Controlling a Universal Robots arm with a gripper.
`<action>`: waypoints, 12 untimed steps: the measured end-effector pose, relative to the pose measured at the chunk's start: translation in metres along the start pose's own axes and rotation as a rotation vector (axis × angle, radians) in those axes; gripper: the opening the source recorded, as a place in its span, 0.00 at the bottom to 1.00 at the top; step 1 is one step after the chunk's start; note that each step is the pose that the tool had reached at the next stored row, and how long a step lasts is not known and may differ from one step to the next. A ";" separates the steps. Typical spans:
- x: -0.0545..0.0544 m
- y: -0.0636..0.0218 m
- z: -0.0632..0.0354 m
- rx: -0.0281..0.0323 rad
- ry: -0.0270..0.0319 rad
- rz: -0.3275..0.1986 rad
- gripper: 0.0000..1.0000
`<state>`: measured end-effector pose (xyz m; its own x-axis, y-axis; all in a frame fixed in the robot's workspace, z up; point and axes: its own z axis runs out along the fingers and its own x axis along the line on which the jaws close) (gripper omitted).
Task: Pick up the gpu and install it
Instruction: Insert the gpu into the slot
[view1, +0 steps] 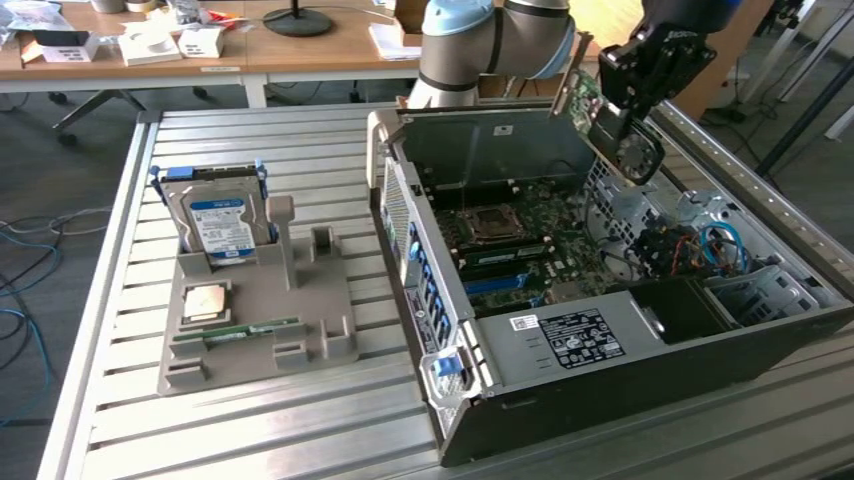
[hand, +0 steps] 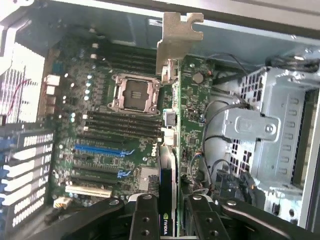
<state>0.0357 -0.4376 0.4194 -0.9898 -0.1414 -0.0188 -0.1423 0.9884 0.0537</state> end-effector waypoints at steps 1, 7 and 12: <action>0.000 0.0000 0.0000 0.0001 0.0010 -0.018 0.27; 0.000 0.0000 0.0002 0.0023 0.0071 -0.120 0.27; 0.000 0.0000 0.0003 0.0054 0.0123 -0.201 0.27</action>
<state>0.0353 -0.4376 0.4191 -0.9414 -0.3368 -0.0164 -0.3372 0.9404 0.0447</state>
